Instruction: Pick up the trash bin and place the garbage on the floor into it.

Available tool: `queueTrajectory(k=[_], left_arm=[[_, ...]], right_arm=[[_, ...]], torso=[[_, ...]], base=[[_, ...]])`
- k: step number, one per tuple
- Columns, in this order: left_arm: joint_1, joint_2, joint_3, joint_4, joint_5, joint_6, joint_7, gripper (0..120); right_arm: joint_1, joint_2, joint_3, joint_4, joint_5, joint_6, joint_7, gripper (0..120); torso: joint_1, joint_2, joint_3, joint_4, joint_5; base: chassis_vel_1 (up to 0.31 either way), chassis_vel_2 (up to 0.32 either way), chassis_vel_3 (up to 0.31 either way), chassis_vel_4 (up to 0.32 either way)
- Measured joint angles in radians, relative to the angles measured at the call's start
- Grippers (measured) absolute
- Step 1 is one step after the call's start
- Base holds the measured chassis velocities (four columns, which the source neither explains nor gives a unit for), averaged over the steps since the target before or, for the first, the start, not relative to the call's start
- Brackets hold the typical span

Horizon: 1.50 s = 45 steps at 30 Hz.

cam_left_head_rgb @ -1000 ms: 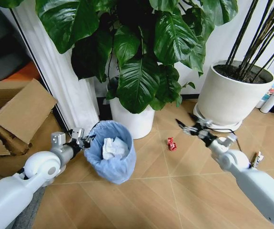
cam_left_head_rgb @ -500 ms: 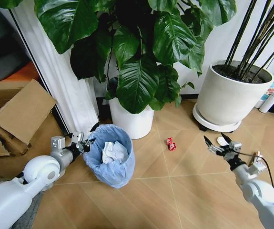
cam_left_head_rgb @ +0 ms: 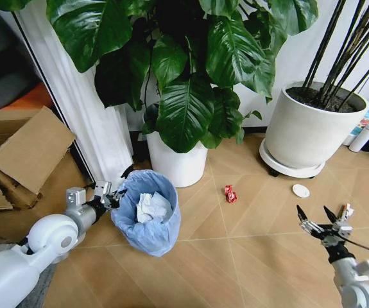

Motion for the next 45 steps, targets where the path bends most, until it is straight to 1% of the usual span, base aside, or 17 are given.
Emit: queueTrajectory(k=[2, 7, 16, 27, 45], left_arm=[[0.016, -0.004, -0.016, -0.009, 0.005, 0.000, 0.000, 0], [0.033, -0.006, -0.028, -0.017, 0.011, -0.001, 0.001, 0], [0.050, -0.006, -0.036, -0.023, 0.018, -0.002, 0.002, 0], [0.043, -0.008, -0.031, -0.025, 0.018, -0.002, -0.003, 0], [0.043, -0.007, -0.033, -0.028, 0.015, -0.002, -0.004, 0]], right_arm=[[-0.013, 0.032, 0.014, 0.001, -0.010, -0.001, -0.006, 100], [-0.017, 0.046, 0.018, -0.013, -0.011, 0.001, -0.021, 100], [-0.005, 0.047, 0.015, -0.025, -0.002, 0.001, -0.027, 100], [0.006, 0.035, 0.009, -0.037, 0.014, 0.002, -0.030, 100], [0.004, 0.041, 0.004, -0.031, 0.017, 0.007, -0.037, 100]], torso=[[0.000, 0.000, 0.000, -0.0001, 0.0002], [0.000, 0.000, 0.000, -0.0001, 0.0002], [0.000, 0.000, 0.000, -0.0001, 0.0003], [0.000, 0.000, 0.000, -0.0001, 0.0003], [0.000, 0.000, 0.000, -0.0001, 0.0001]], base=[[0.000, 0.000, 0.000, 0.000], [0.000, 0.000, 0.000, 0.000], [0.000, 0.000, 0.000, 0.000], [0.000, 0.000, 0.000, 0.000], [-0.011, -0.016, 0.013, 0.017]])
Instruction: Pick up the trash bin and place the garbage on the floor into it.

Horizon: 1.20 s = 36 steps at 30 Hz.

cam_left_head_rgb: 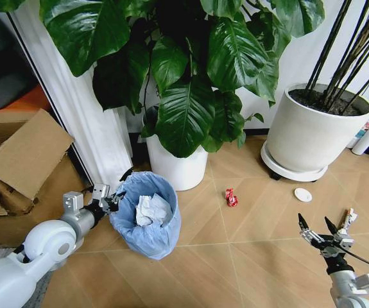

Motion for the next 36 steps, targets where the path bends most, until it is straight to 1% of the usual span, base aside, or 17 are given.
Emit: queueTrajectory(k=[7, 12, 14, 19, 21, 22, 26, 28, 30, 33, 34, 36], left_arm=[[-0.003, -0.001, 0.004, 0.000, 0.000, 0.000, 0.000, 0], [-0.004, -0.002, 0.006, 0.000, -0.001, 0.000, 0.001, 0], [-0.005, -0.003, 0.007, 0.000, -0.001, 0.000, 0.001, 0], [-0.006, -0.003, 0.007, 0.000, -0.001, 0.000, 0.001, 0], [-0.006, -0.003, 0.007, 0.000, -0.001, 0.000, 0.001, 0], [-0.007, -0.003, 0.007, 0.001, -0.001, 0.000, 0.001, 0], [-0.008, -0.004, 0.009, 0.001, -0.001, 0.000, 0.001, 0], [-0.009, -0.005, 0.010, 0.002, -0.001, 0.000, 0.001, 0], [-0.010, -0.005, 0.011, 0.003, -0.001, 0.000, 0.001, 0], [-0.011, -0.006, 0.012, 0.003, -0.001, 0.000, 0.000, 0], [-0.011, -0.007, 0.013, 0.004, -0.001, 0.001, 0.000, 0], [-0.011, -0.008, 0.013, 0.005, -0.001, 0.001, 0.000, 0]], right_arm=[[-0.003, 0.001, 0.004, 0.002, 0.000, 0.001, -0.001, 100], [-0.003, 0.003, 0.006, 0.004, 0.002, 0.001, -0.005, 100], [-0.003, 0.003, 0.006, 0.004, 0.002, 0.001, -0.006, 100], [-0.002, 0.001, 0.006, 0.002, 0.003, 0.001, -0.007, 100], [-0.001, -0.001, 0.006, 0.001, 0.004, 0.001, -0.009, 100], [0.000, -0.002, 0.006, 0.001, 0.004, 0.001, -0.011, 100], [0.002, -0.003, 0.006, -0.001, 0.005, 0.001, -0.013, 100], [0.003, -0.004, 0.005, -0.002, 0.005, 0.002, -0.016, 100], [0.004, -0.005, 0.005, -0.004, 0.005, 0.003, -0.020, 100], [0.006, -0.006, 0.005, -0.006, 0.004, 0.005, -0.028, 100], [0.006, -0.006, 0.005, -0.008, 0.003, 0.006, -0.033, 100], [0.006, -0.006, 0.004, -0.008, 0.002, 0.008, -0.035, 100]], torso=[[0.000, 0.000, 0.000, -0.0002, 0.0001], [0.000, 0.000, 0.000, 0.0002, 0.0003], [0.000, 0.000, 0.000, -0.0005, 0.0000], [0.000, 0.000, 0.000, -0.0001, 0.0003], [0.000, 0.000, 0.000, 0.0000, -0.0001], [0.000, 0.000, 0.000, 0.0002, 0.0005], [0.000, 0.000, 0.000, -0.0002, -0.0003], [0.000, 0.000, 0.000, -0.0002, 0.0007], [0.000, 0.000, 0.000, -0.0001, -0.0001], [0.000, 0.000, 0.000, 0.0001, 0.0005], [0.000, 0.000, 0.000, -0.0002, -0.0002], [0.000, 0.000, 0.000, 0.0000, -0.0001]], base=[[-0.105, -0.127, 0.109, 0.120], [-0.157, -0.137, 0.152, 0.137], [-0.162, -0.107, 0.143, 0.119], [-0.160, -0.086, 0.161, 0.075], [-0.175, -0.056, 0.185, 0.072], [-0.183, -0.051, 0.195, 0.061], [-0.213, -0.060, 0.216, 0.051], [-0.245, -0.055, 0.241, 0.055], [-0.225, -0.052, 0.223, 0.048], [-0.215, -0.041, 0.206, 0.044], [-0.177, -0.038, 0.191, 0.043], [-0.226, -0.039, 0.191, 0.043]])
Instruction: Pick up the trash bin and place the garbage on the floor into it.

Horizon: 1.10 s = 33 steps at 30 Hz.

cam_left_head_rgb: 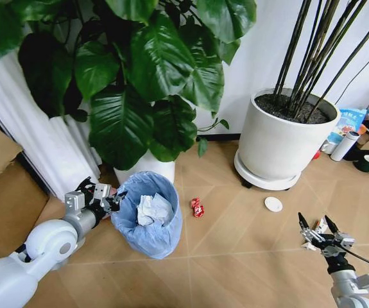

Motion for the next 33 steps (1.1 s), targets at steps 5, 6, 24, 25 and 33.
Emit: queueTrajectory(k=[5, 6, 24, 25, 33], left_arm=[[0.001, -0.001, 0.001, 0.002, 0.001, 0.000, 0.000, 0], [0.000, -0.001, 0.001, 0.002, 0.001, 0.000, 0.000, 0], [0.023, 0.025, -0.012, 0.001, 0.006, 0.000, -0.001, 0], [0.023, 0.030, -0.014, -0.003, 0.000, 0.000, -0.003, 0], [0.024, 0.078, -0.009, -0.036, -0.028, 0.005, -0.022, 0]], right_arm=[[0.002, -0.002, -0.001, -0.003, -0.003, 0.003, -0.005, 100], [0.003, -0.003, -0.001, -0.004, -0.003, 0.003, -0.006, 100], [0.061, -0.093, -0.123, -0.071, -0.049, 0.038, -0.072, 100], [0.081, -0.116, -0.176, -0.089, -0.051, 0.039, -0.080, 100], [0.238, -0.223, -0.450, -0.200, -0.034, -0.014, -0.127, 100]], torso=[[0.000, 0.000, 0.000, 0.0001, 0.0005], [0.000, 0.000, 0.000, 0.0000, 0.0004], [0.000, 0.000, 0.000, -0.0002, 0.0003], [0.000, 0.000, 0.000, -0.0001, -0.0001], [0.000, 0.000, 0.000, -0.0002, 0.0006]], base=[[-0.199, -0.016, 0.178, 0.020], [-0.153, 0.006, 0.162, -0.007], [-0.080, 0.044, 0.079, -0.042], [0.000, 0.000, 0.000, 0.000], [0.000, 0.000, 0.000, 0.000]])
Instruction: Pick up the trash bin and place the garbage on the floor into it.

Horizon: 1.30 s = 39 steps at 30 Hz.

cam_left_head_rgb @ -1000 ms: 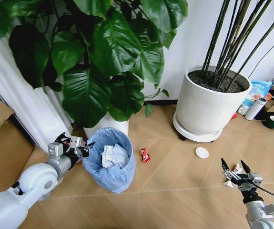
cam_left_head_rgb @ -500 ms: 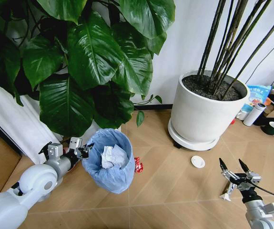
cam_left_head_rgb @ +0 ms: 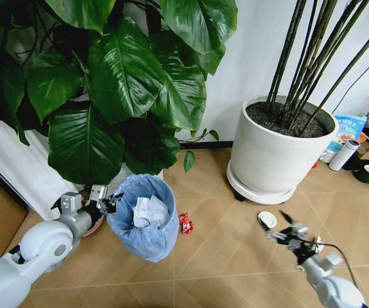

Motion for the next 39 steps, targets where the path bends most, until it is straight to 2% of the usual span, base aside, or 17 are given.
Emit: queueTrajectory(k=[2, 3, 6, 16, 30, 34, 39], left_arm=[[0.000, 0.018, 0.001, -0.010, -0.006, 0.001, -0.003, 0], [0.000, 0.018, 0.001, -0.010, -0.006, 0.001, -0.003, 0], [-0.005, 0.041, 0.005, -0.020, -0.016, 0.003, -0.012, 0], [-0.038, 0.071, 0.029, -0.029, -0.029, 0.006, -0.017, 0], [-0.018, 0.033, 0.025, -0.034, 0.004, 0.007, -0.016, 0], [-0.030, 0.031, 0.029, -0.036, 0.007, 0.008, -0.017, 0], [-0.027, 0.033, 0.020, -0.037, 0.012, 0.008, -0.014, 0]], right_arm=[[0.084, -0.010, -0.081, -0.047, 0.016, -0.043, -0.027, 100], [0.084, -0.010, -0.081, -0.047, 0.016, -0.043, -0.027, 100], [0.222, 0.006, -0.219, -0.149, 0.060, -0.096, -0.057, 100], [0.457, 0.050, -0.542, -0.385, 0.108, -0.116, -0.081, 100], [0.651, 0.148, -0.773, -0.541, 0.116, -0.136, -0.001, 100], [0.701, 0.195, -0.845, -0.608, 0.141, -0.148, 0.022, 100], [0.734, 0.255, -0.884, -0.684, 0.144, -0.149, 0.024, 100]], torso=[[0.000, 0.000, 0.000, 0.0000, -0.0005], [0.000, 0.000, 0.000, 0.0000, -0.0005], [0.000, 0.000, 0.000, 0.0005, -0.0001], [0.000, 0.000, 0.000, -0.0001, -0.0004], [0.000, 0.000, 0.000, 0.0002, -0.0008], [0.000, 0.000, 0.000, -0.0002, -0.0006], [0.000, 0.000, 0.000, 0.0003, -0.0001]], base=[[0.000, 0.000, 0.000, 0.000], [0.000, 0.000, 0.000, 0.000], [0.000, 0.000, 0.000, 0.000], [0.000, 0.000, 0.000, 0.000], [0.000, 0.000, 0.000, 0.000], [0.000, 0.000, 0.000, 0.000], [0.000, 0.000, 0.000, 0.000]])
